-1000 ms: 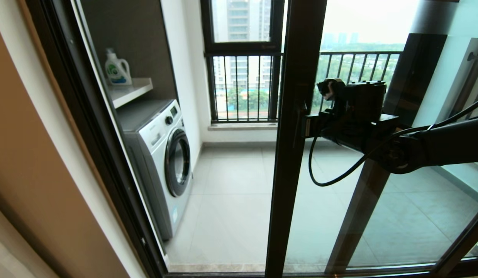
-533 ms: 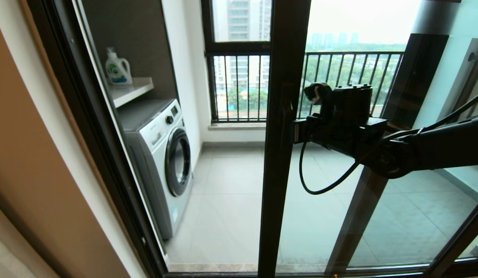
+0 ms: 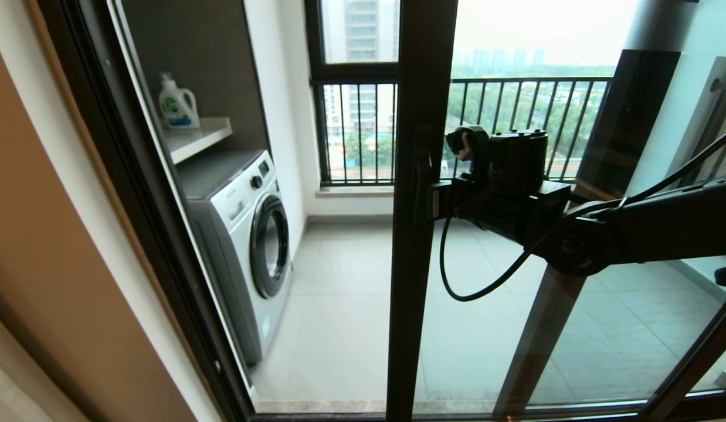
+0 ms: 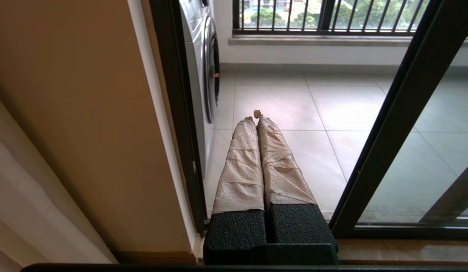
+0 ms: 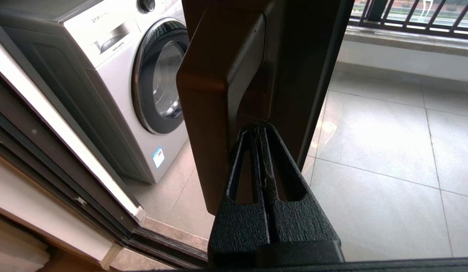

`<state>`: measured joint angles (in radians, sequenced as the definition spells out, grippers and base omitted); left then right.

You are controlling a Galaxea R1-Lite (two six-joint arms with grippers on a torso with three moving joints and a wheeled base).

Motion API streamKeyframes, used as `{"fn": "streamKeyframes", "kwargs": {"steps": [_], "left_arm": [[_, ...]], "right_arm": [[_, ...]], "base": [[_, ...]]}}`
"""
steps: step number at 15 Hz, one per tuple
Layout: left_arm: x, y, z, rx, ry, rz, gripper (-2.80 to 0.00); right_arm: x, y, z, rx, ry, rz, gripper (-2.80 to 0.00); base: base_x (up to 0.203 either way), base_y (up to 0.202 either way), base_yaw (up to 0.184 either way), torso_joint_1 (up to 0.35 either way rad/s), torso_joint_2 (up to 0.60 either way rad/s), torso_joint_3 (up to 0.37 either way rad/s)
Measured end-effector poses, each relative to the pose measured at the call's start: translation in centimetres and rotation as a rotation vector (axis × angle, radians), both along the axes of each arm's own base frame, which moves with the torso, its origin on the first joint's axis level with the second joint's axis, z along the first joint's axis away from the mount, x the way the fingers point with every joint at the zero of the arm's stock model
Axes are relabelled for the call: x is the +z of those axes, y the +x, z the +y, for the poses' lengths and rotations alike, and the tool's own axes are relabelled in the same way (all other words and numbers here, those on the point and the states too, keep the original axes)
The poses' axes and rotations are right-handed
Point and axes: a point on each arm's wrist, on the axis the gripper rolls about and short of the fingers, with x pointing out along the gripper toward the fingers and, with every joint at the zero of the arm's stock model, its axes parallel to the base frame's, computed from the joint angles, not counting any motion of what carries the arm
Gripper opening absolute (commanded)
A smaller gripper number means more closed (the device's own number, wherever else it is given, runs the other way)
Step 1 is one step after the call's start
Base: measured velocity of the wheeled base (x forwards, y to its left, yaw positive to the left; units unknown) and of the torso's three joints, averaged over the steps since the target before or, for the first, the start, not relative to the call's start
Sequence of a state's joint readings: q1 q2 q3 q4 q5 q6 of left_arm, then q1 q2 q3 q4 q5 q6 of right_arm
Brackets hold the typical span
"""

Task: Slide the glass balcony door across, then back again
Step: Close the slid door

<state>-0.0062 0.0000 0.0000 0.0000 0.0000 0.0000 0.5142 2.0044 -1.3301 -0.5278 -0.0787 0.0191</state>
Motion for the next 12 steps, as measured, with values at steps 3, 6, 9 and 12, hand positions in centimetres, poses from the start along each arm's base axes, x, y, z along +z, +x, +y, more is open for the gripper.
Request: {"fn": "streamKeyframes", "kwargs": {"steps": [3, 6, 9, 12], "left_arm": [[0.0, 0.0, 0.0, 0.000, 0.000, 0.000, -2.80], [0.0, 0.0, 0.0, 0.000, 0.000, 0.000, -2.80], [0.0, 0.0, 0.0, 0.000, 0.000, 0.000, -2.80], [0.0, 0.0, 0.0, 0.000, 0.000, 0.000, -2.80]], "right_arm": [[0.0, -0.2, 0.9, 0.001, -0.002, -0.006, -2.80], [0.0, -0.5, 1.6, 0.021, -0.001, -0.007, -2.80], [-0.1, -1.0, 2.4, 0.048, -0.001, -0.004, -2.80], [-0.2, -1.3, 3.1, 0.070, -0.002, -0.002, -2.80]], "base": [[0.000, 0.000, 0.000, 0.000, 0.00, 0.000], [0.000, 0.000, 0.000, 0.000, 0.00, 0.000], [0.000, 0.000, 0.000, 0.000, 0.00, 0.000], [0.000, 0.000, 0.000, 0.000, 0.00, 0.000]]}}
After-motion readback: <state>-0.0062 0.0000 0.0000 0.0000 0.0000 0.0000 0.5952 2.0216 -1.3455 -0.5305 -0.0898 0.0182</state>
